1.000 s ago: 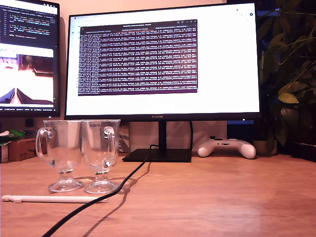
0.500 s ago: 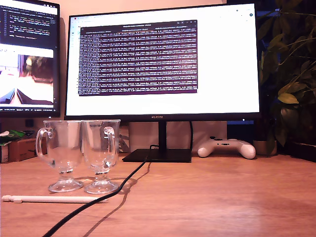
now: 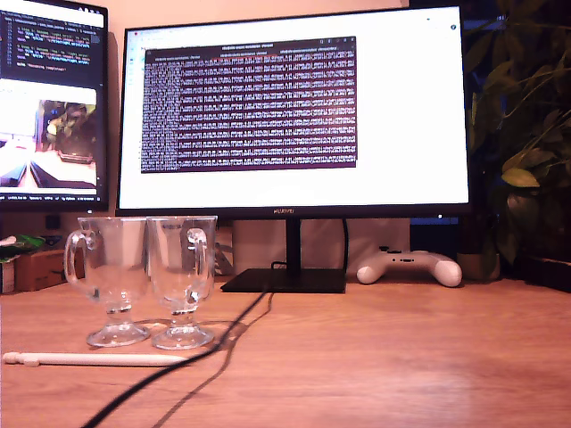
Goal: Pick the small glass cups in front of you with each of your hands, and place them behind the white pen
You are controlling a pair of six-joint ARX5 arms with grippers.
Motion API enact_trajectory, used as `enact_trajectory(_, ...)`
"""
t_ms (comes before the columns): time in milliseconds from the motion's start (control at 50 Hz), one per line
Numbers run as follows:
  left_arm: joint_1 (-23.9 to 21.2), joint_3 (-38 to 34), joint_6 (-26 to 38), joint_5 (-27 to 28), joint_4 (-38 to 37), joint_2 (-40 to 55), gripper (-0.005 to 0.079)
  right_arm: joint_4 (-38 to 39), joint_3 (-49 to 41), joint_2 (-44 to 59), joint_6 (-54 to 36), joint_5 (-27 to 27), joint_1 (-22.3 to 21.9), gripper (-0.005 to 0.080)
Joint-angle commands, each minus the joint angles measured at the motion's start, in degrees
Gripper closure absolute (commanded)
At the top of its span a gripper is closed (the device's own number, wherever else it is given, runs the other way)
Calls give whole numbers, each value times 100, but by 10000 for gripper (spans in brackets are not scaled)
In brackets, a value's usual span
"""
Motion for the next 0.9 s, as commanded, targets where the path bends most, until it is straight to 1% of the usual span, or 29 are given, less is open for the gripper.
enact_trajectory(0, 26, -127, -63, 31, -83, -44, 762, -79, -90, -33, 42, 11, -20, 762)
enact_trajectory(100, 17, -125, -50, 57, -315, -44, 762, -57, -87, -33, 44, 11, -15, 762)
enact_trajectory(280, 20, -125, -50, -9, -313, -44, 762, -59, -87, -33, 44, 11, -15, 762)
enact_trajectory(460, 20, -125, -50, -457, -313, -44, 762, -57, -87, -33, 44, 11, -15, 762)
enact_trajectory(880, 20, -125, -52, -457, -313, -44, 762, -59, -87, -33, 44, 11, -15, 762)
